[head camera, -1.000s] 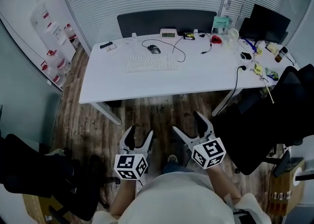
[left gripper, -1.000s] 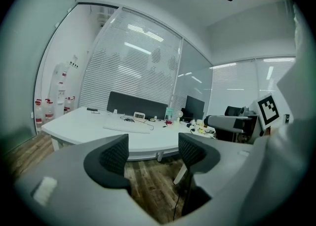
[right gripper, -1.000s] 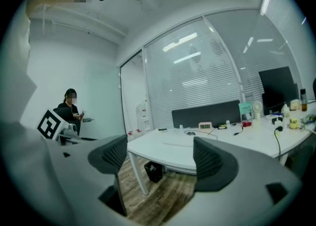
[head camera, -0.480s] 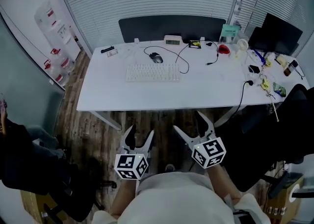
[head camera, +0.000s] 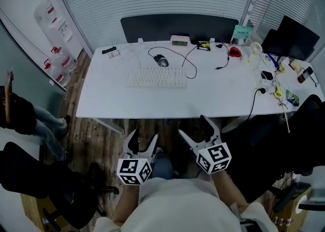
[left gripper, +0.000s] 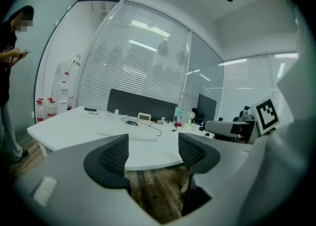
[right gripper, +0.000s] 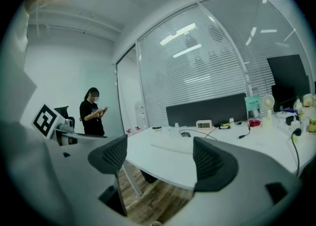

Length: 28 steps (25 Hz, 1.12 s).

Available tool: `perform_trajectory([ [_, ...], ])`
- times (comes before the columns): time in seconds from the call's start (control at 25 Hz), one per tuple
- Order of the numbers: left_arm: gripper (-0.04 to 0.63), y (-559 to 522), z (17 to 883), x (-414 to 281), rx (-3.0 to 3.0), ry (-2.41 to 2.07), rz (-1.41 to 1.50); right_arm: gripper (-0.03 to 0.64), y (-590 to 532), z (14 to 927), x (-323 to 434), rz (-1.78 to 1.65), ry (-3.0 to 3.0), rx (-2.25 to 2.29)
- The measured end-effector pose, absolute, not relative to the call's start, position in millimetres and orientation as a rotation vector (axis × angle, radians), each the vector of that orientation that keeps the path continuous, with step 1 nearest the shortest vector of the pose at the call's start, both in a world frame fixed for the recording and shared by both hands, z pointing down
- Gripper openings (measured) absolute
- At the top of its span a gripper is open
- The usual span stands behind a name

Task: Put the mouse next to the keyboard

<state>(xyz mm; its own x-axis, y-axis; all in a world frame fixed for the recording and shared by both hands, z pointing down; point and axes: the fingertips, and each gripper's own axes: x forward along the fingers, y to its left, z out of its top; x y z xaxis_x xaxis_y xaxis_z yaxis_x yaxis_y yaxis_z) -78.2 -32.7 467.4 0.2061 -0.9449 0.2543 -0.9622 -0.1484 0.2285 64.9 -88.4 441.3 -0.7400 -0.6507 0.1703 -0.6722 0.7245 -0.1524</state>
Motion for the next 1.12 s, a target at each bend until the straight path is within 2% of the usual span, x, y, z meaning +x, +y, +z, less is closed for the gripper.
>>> perform_trajectory([
  [0.4,0.299,-102,478,-100,2.156,-1.754,0.069,0.390,-160,451,36,0.314,-2.793,1.088],
  [1.12,0.299,-229,490,-196,2.094,-1.758,0.070,0.390,-349,473,-68,0.241,-2.707,0.996],
])
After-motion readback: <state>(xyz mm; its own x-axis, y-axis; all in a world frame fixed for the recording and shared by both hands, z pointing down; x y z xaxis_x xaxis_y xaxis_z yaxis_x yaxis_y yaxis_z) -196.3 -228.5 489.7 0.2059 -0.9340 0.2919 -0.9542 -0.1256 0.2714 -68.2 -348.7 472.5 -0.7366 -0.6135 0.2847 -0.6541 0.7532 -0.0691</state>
